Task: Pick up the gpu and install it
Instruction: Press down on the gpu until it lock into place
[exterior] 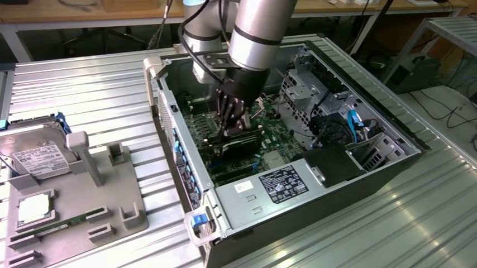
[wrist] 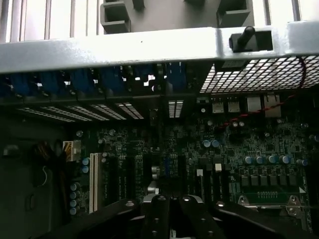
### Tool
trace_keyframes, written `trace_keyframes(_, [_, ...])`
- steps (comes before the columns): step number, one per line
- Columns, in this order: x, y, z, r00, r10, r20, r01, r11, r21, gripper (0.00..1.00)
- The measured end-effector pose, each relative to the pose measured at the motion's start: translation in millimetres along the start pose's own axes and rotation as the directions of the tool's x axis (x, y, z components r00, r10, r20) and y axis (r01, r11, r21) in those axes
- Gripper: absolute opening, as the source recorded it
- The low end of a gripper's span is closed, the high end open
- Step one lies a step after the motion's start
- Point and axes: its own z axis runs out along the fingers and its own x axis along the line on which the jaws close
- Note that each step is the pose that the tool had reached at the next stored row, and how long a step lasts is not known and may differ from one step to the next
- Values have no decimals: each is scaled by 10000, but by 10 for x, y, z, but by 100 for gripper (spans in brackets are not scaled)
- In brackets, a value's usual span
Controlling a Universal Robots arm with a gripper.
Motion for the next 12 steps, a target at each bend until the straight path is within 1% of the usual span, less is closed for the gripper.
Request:
trace_keyframes(1, [-10,0,0,10000,15,-29,-14,9999,141,11])
trace_keyframes(2, [-22,-2,3,10000,29,-47,-27,9995,319,11])
trace_keyframes(3, [-32,-2,9,10000,41,-57,-39,9989,457,11])
trace_keyframes(5, [-46,2,-3,9999,66,-117,-57,9975,710,11])
trace_keyframes(6, [-56,2,-3,9999,75,-134,-63,9965,836,11])
trace_keyframes(7, [-69,3,-3,9998,91,-172,-73,9946,1036,11])
trace_keyframes(8, [-77,4,-5,9998,96,-191,-74,9935,1140,11])
trace_keyframes(9, [-82,4,-5,9998,93,-196,-69,9928,1192,11])
trace_keyframes(10, [-89,6,-5,9998,77,-203,-50,9917,1285,11])
trace_keyframes(11, [-90,7,-6,9998,67,-209,-39,9913,1316,11])
trace_keyframes(12, [-91,7,-5,9998,60,-208,-31,9911,1329,11])
